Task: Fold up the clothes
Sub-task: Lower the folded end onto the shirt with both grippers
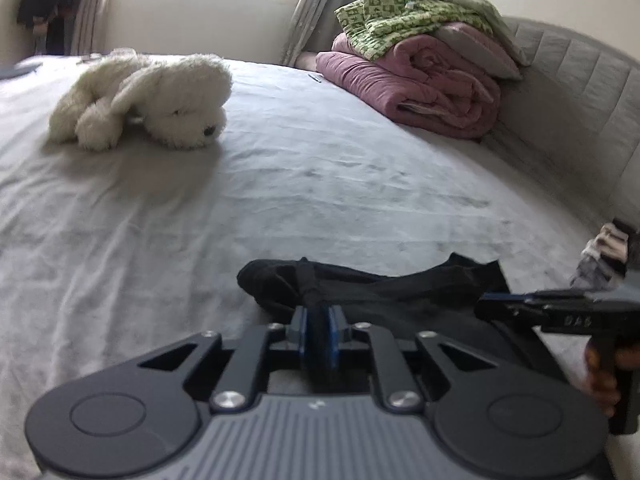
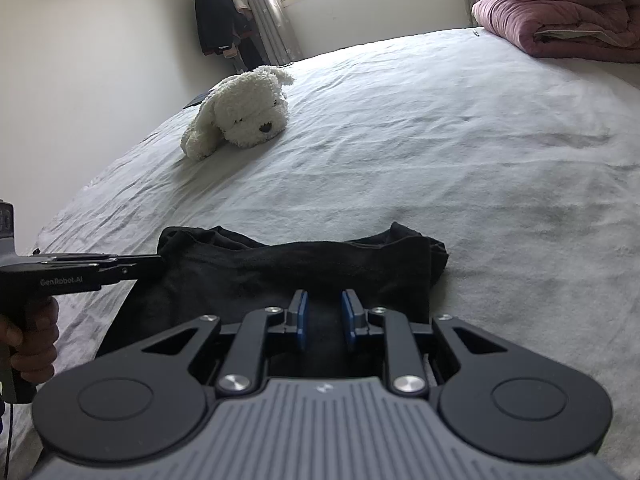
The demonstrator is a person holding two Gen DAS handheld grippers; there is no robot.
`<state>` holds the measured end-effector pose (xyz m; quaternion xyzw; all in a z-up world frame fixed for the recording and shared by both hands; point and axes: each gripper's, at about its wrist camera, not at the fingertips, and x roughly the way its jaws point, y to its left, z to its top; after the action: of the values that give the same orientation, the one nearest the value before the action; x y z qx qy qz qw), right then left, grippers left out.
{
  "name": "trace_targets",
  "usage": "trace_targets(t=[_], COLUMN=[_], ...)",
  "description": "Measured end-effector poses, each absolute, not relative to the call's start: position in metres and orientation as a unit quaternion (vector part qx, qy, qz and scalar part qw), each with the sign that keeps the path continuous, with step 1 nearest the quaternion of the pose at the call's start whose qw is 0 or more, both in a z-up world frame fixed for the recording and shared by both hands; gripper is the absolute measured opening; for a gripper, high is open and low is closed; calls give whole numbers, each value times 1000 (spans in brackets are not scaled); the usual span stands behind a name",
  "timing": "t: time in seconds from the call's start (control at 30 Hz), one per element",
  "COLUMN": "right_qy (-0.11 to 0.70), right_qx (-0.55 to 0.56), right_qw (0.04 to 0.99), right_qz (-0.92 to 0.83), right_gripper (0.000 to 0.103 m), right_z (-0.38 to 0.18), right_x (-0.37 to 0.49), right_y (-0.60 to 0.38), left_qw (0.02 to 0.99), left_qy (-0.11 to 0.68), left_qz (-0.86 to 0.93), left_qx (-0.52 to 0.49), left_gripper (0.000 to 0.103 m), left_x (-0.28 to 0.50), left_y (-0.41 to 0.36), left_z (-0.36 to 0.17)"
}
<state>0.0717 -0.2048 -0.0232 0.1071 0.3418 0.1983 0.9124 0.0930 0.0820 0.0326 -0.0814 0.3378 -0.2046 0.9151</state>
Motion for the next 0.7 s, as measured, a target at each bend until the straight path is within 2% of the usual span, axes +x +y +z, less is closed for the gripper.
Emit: trace_targets(t=[0.13, 0.23, 0.3, 0.7], right_qy=[341, 340, 339, 328], right_qx=[108, 108, 108, 99], right_qw=[913, 913, 914, 921], right_qz=[197, 196, 195, 184], right_gripper=[23, 23, 23, 24], right_z=[-24, -24, -24, -25], right_x=[71, 71, 70, 68], right_y=[-205, -205, -204, -200], left_qw=[915, 924, 929, 946], left_qy=[337, 328, 314, 254], left_qz=[-206, -194, -195, -200], left_qx=[-83, -35, -18, -15], left_gripper=[14, 5, 3, 1], left_x=[95, 92, 88, 88], left_y=[79, 69, 64, 63], left_z=[31, 31, 34, 34])
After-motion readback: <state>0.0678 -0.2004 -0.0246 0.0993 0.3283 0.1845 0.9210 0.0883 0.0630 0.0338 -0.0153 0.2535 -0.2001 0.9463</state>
